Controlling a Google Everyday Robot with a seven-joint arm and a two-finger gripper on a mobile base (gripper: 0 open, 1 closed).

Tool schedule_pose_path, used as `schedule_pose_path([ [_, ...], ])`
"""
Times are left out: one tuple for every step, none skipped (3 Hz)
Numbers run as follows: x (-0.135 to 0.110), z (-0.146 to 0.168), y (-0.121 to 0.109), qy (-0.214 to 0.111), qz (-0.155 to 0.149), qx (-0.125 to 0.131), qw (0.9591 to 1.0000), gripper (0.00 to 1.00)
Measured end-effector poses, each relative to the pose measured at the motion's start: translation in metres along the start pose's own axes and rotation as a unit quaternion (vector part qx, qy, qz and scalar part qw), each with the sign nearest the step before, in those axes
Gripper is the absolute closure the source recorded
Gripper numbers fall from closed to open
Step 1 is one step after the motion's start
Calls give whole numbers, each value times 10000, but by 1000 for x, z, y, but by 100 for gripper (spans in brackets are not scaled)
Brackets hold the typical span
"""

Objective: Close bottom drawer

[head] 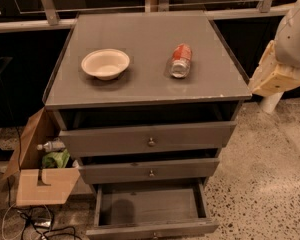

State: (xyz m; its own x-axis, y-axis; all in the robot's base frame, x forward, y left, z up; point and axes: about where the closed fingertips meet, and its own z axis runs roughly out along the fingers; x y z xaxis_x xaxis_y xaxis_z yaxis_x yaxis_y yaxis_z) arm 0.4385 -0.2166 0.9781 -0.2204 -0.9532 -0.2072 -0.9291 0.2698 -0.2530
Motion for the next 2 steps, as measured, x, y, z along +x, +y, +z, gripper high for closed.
schedule_pose_path([
  [5, 7, 17, 41, 105, -37, 9999, 100],
  [16, 29, 53, 209, 197, -71, 9996, 100],
])
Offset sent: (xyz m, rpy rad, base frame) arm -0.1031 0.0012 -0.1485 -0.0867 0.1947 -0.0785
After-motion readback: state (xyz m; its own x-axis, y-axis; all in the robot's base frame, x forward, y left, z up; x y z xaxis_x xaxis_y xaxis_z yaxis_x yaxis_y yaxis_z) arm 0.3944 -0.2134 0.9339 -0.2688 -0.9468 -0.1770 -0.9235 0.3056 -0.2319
